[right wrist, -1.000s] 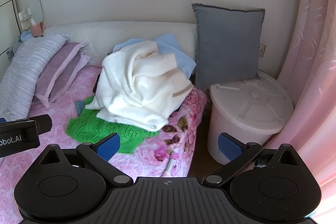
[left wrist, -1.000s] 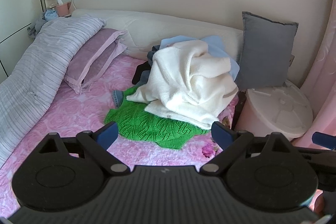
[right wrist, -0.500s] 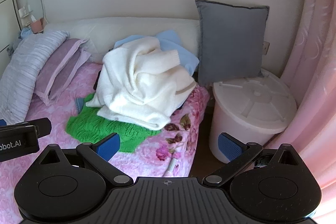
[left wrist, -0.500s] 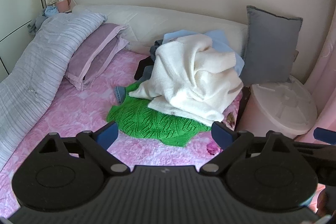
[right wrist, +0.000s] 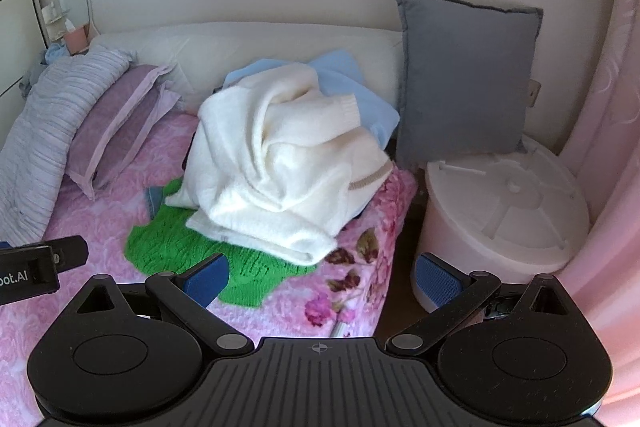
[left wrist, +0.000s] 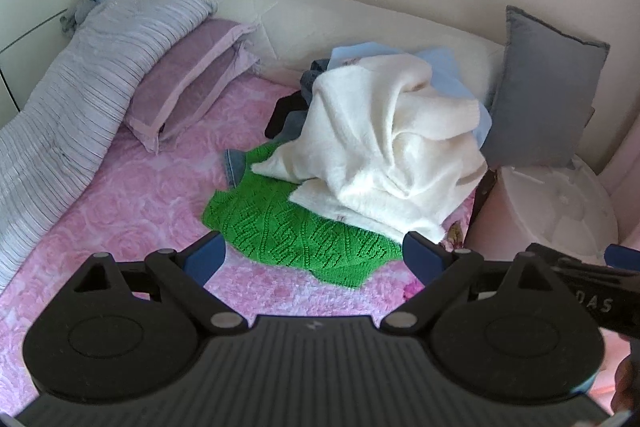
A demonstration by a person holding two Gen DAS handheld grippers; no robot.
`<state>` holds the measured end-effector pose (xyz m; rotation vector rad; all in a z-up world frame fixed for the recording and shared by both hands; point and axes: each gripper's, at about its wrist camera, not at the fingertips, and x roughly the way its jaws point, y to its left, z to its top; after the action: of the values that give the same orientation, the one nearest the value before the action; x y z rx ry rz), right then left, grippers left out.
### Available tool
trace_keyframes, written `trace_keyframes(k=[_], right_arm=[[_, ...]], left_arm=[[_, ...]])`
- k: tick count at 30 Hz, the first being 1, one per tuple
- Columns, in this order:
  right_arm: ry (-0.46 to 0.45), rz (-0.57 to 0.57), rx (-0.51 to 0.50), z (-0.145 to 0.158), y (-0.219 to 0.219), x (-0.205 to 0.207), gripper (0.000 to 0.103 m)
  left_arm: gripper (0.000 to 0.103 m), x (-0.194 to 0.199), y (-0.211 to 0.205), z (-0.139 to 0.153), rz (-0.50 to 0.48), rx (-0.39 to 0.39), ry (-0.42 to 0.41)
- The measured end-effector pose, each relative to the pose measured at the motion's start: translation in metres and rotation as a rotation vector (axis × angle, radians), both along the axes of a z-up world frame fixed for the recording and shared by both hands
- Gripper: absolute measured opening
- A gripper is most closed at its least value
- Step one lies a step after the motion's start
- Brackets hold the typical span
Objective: Fold clothes
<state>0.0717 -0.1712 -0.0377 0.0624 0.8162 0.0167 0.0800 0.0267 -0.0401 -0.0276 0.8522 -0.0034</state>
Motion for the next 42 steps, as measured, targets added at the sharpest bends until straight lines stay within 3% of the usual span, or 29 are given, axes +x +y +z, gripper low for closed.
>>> trace_keyframes(k=[11, 16, 30, 42], right_arm=[[0.048, 0.015, 0.028, -0.028, -0.029, 0.07, 0.102], [0.074, 0.025, 0.04, -0.04, -0.037, 0.103, 0.098], [0.09, 0.056, -0.007, -0.075, -0.042, 0.19, 0.094], [0.108, 0.084, 0.009, -0.118, -0.047, 0.265, 0.094]], left_arm=[[0.093, 0.074, -0.021, -0.037, -0.029, 0.0, 0.062], [0.086, 0.105, -0.025, -0.055, -0.024, -0.032, 0.113], [0.085, 0.19, -0.04, -0.105, 0.008, -0.03, 0.193], [0.085, 0.26, -0.032, -0.162, 0.05, -0.113, 0.255]])
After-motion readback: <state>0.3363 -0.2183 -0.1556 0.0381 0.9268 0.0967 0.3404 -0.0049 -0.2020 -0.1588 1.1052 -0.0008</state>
